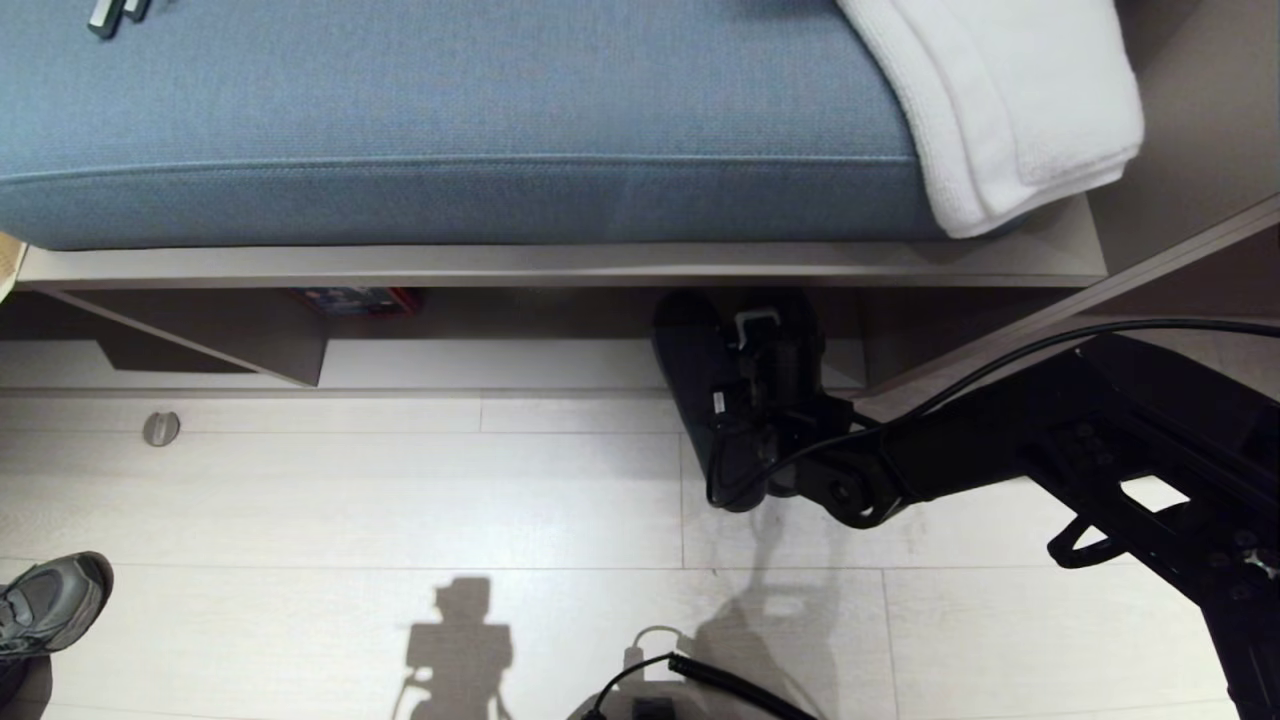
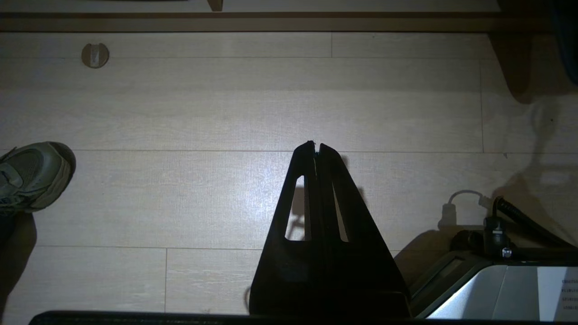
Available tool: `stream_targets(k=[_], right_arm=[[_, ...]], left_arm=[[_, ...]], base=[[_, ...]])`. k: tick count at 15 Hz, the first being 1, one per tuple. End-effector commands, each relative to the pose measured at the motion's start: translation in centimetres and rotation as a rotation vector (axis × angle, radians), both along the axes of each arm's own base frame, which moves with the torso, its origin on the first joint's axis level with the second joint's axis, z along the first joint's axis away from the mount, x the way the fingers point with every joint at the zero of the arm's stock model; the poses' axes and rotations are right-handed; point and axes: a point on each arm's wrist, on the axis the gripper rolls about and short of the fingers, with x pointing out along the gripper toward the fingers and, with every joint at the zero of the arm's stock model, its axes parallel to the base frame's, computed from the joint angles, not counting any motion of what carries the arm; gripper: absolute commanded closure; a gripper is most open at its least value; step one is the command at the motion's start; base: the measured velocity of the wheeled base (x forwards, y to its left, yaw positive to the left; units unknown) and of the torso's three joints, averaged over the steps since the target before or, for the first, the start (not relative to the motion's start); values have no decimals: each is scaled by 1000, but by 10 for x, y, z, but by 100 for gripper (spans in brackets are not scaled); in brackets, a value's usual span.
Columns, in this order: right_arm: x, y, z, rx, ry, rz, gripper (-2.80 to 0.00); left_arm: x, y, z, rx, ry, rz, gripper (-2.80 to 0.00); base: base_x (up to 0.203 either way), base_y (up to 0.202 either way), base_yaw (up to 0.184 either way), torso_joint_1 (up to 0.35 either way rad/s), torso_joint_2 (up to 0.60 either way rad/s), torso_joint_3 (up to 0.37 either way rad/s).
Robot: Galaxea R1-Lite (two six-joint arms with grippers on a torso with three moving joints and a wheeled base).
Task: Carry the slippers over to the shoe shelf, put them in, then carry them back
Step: Place the slippers into the shoe cabinet
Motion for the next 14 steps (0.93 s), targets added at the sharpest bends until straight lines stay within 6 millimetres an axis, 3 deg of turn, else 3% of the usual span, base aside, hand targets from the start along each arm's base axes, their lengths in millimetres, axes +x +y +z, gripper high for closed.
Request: stream_targets(k=[1, 7, 14], right_arm=[[2, 1, -1, 4, -21, -2, 0], [29, -1, -23, -50, -100, -51, 0], [35, -4, -10, -46, -155, -49, 0]], left_arm=[[1, 0, -3, 0, 9, 0, 0], [1, 0, -3, 0, 8, 0, 0], [1, 0, -3, 0, 9, 0, 0]], base=[[0, 0, 0, 0, 0, 0], [0, 0, 0, 0, 0, 0], [0, 0, 0, 0, 0, 0]])
